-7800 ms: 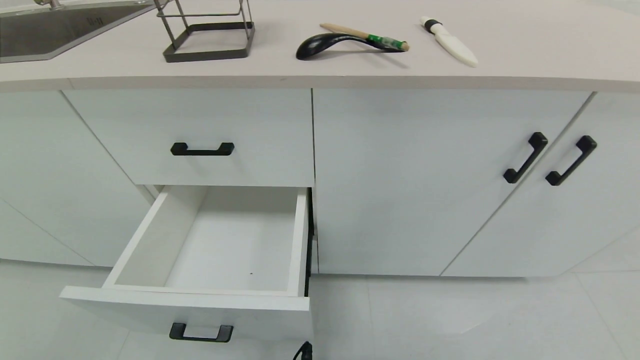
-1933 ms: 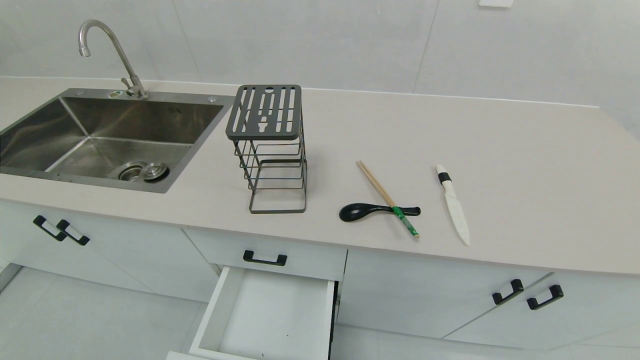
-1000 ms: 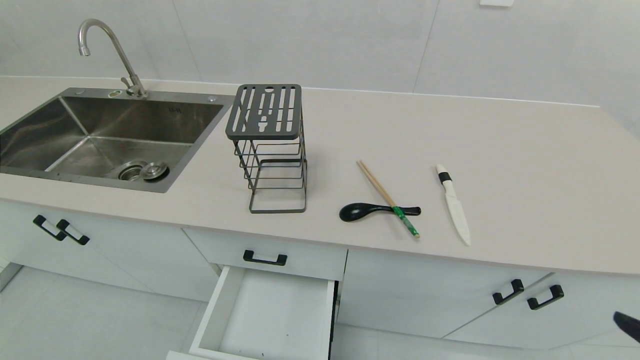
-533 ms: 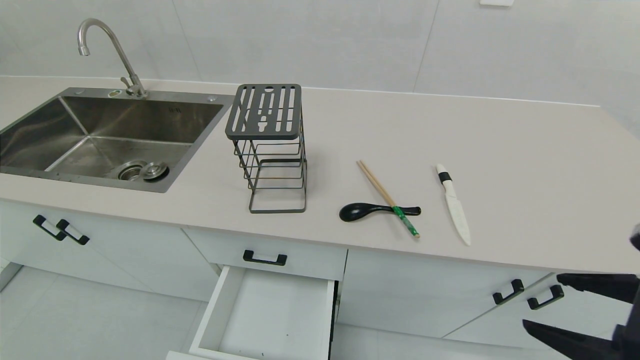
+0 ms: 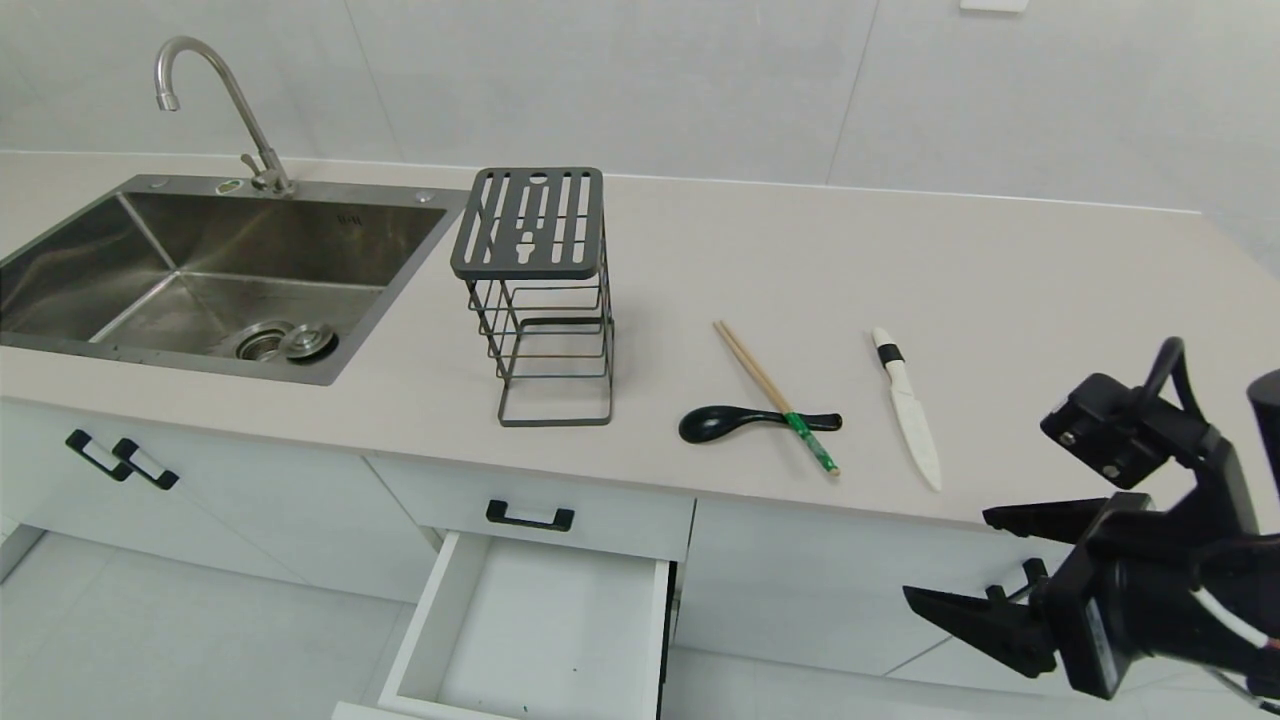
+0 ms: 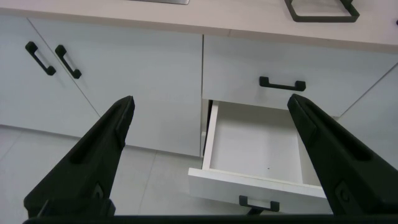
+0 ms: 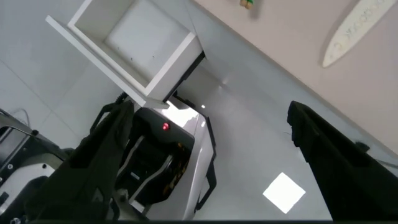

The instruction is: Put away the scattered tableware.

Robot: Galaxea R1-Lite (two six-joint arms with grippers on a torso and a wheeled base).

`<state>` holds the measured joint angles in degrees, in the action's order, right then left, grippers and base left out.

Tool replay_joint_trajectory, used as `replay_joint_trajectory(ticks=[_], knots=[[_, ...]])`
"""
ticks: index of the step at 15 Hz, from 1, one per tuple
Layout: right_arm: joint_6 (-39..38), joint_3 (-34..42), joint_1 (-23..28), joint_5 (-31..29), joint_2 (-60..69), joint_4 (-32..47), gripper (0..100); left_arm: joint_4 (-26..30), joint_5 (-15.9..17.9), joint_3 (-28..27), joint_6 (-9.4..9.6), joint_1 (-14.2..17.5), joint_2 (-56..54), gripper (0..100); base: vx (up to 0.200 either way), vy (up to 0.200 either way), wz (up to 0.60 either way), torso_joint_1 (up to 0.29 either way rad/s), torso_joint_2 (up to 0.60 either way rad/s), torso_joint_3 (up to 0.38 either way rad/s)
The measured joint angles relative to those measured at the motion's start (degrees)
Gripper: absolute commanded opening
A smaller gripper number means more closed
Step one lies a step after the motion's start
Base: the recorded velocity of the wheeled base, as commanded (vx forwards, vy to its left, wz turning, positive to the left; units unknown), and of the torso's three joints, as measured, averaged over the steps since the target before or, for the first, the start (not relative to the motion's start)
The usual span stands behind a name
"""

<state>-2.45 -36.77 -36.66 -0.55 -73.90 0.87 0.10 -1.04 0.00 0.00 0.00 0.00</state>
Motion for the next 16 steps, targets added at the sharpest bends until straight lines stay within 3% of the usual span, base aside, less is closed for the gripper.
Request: replay_joint_trajectory(ticks=[10, 16], knots=[[0.3, -0.7, -0.4, -2.2, -7.5, -6.6, 100, 0.0, 0.0, 0.0, 0.00, 0.0, 0.0, 100, 0.000, 0.000, 0.00, 0.000, 0.00, 0.000], [0.4, -7.0, 0.8, -2.6, -16.2, -7.5, 100, 0.0, 0.0, 0.0, 0.00, 0.0, 0.0, 100, 0.000, 0.000, 0.00, 0.000, 0.00, 0.000]])
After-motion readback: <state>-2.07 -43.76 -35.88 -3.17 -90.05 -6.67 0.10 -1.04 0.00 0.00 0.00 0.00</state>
